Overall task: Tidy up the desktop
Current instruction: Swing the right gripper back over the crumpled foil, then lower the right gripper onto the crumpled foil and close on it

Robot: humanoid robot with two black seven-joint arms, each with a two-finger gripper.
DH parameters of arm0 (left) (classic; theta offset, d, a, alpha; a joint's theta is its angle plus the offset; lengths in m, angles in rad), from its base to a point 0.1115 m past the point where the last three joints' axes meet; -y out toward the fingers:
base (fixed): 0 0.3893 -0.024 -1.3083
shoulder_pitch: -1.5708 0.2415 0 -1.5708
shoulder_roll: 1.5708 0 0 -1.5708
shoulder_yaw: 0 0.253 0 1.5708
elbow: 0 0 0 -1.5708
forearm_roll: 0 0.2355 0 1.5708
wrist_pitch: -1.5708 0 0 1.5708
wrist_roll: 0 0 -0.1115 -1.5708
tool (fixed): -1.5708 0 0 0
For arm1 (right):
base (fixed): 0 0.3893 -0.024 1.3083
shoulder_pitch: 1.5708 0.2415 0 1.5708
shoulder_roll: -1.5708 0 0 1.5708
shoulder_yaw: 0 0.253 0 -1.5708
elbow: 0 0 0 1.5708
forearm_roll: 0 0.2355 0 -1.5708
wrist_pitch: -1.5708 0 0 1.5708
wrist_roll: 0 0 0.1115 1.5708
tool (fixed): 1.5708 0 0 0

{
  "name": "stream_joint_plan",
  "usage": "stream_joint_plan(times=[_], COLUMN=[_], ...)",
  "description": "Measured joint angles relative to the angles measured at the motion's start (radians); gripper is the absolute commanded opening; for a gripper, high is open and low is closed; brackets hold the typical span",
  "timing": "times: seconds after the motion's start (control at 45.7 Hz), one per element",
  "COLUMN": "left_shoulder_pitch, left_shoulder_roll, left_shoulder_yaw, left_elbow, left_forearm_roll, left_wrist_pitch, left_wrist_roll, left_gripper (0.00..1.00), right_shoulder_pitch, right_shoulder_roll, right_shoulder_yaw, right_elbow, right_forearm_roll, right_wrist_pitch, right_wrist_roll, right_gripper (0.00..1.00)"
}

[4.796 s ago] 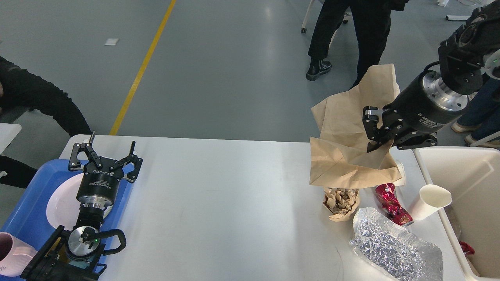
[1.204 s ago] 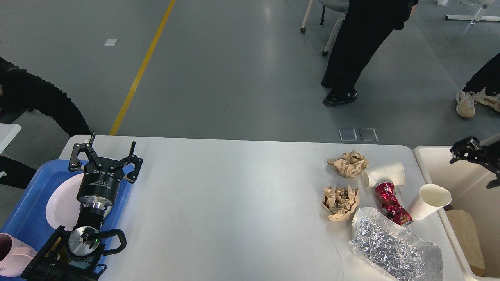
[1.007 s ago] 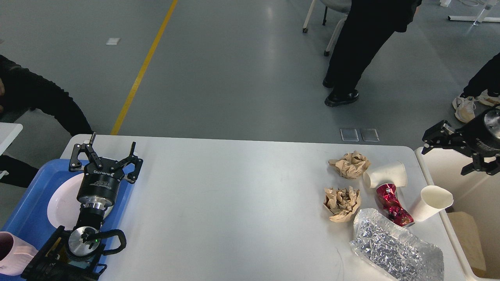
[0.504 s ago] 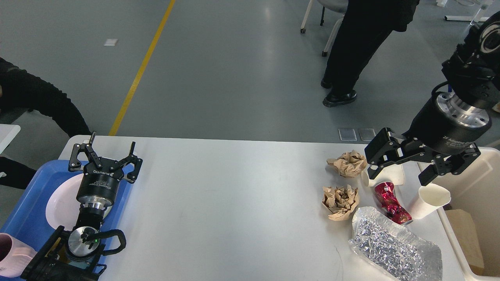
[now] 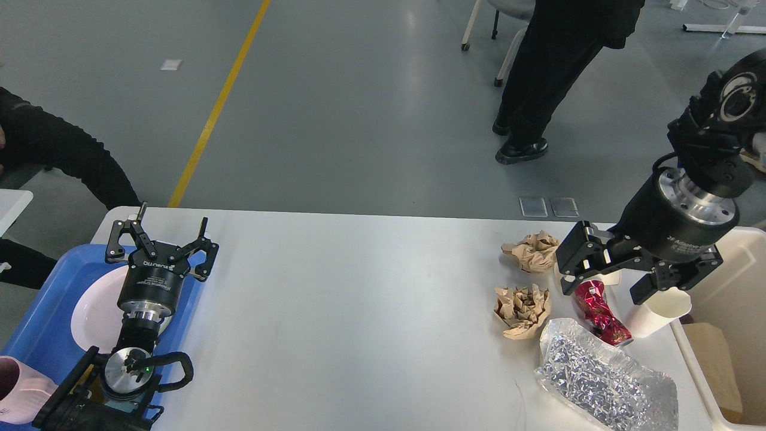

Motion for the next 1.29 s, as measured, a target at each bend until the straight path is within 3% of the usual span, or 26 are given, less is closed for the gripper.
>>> stream_joint_plan(times=[0.088,0.153,0.35,0.504,0.613,0.766,0.985,1.292], left_shoulder_pitch=[0.0,0.0,0.0,0.0,0.001,0.001,0.001,0.001], left_shoulder_roll=[0.0,0.0,0.0,0.0,0.0,0.0,0.0,0.0], left_shoulder_yaw=[0.0,0.0,0.0,0.0,0.0,0.0,0.001,0.001], left_elbow=[0.0,0.0,0.0,0.0,0.0,0.0,0.0,0.0], left_forearm_roll=[0.0,0.0,0.0,0.0,0.0,0.0,0.0,0.0], left_wrist_pitch=[0.0,0.0,0.0,0.0,0.0,0.0,0.0,0.0], left_wrist_roll=[0.0,0.0,0.0,0.0,0.0,0.0,0.0,0.0], left_gripper=[0.96,0.96,0.96,0.96,0.96,0.96,0.96,0.96], right_shoulder_pitch=[-0.102,-0.182,-0.488,-0.616,-0.667,-0.771,-0.898,-0.893], right_shoulder_roll=[0.003,0.005,0.015,0.024,0.038,0.095,0.164,0.148], right_shoulder_yaw=[0.008,0.018,0.145,0.188,0.191,0.187,0.181,0.181], right_elbow=[-0.007,-0.007,0.007,0.001,0.001,-0.025,-0.141,-0.165], right_forearm_roll=[-0.051,-0.097,-0.324,-0.476,-0.599,-0.76,-0.788,-0.787], right_wrist_pitch=[-0.092,-0.162,-0.347,-0.469,-0.494,-0.543,-0.57,-0.572], right_wrist_roll=[0.005,0.008,0.008,0.005,0.003,-0.002,-0.005,-0.005], right_gripper=[0.93,0.82,0.82,0.78,0.67,0.68,0.68,0.72])
